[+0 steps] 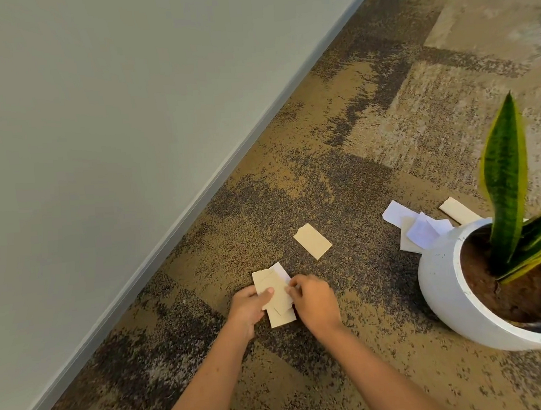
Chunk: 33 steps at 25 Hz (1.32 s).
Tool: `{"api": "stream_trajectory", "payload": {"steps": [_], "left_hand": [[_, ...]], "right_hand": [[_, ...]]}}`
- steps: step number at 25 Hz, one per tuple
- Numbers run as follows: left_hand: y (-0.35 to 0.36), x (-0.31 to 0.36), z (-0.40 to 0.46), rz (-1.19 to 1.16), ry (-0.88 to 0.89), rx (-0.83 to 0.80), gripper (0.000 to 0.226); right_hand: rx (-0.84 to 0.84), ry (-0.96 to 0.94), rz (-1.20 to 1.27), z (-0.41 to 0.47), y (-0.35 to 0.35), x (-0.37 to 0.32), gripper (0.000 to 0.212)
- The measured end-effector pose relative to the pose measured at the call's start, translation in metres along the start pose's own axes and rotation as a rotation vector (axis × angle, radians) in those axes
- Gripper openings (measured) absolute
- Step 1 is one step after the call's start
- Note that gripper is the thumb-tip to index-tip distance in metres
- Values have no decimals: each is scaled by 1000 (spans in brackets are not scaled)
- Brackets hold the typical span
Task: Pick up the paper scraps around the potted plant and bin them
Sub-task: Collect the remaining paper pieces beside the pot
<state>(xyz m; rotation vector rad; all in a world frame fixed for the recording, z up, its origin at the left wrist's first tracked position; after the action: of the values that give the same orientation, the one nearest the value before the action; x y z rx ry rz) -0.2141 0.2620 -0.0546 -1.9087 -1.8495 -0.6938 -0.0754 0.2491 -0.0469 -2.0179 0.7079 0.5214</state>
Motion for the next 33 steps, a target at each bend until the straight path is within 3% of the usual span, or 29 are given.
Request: {"api": "stream_trajectory", "payload": {"steps": [3, 7, 11, 20, 26, 33], "left_hand": [[0, 0, 0, -8, -7, 3, 12], [0, -1, 0, 12, -6, 10, 14], [0, 0, 0, 10, -6, -10, 11], [1, -3, 2, 44, 15, -4, 6], [5, 3, -5, 116, -17, -6, 17], [34, 31, -49, 86, 120, -156, 25]], "right_hand": [[116, 21, -50, 14, -21, 13, 29], [-21, 75, -243, 41, -47, 27, 47], [-30, 53, -293, 50, -51, 30, 40], [5, 232, 82, 49, -54, 29, 37], [-79, 207, 232, 24, -69, 37, 14], [-100, 105, 447, -30, -100, 21, 33]]}}
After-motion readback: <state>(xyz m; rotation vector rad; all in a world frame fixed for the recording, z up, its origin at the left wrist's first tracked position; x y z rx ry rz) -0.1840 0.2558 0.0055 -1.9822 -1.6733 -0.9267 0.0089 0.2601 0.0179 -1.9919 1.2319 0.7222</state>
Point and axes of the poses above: each hand's wrist, its own z-axis towards the middle knuckle, its own y-axis out of the palm, x = y × z, the point moved 1 cm from there along z, towards the middle knuckle, and after that the axes turned 14 degrees about -x, right-handed, at the moved point
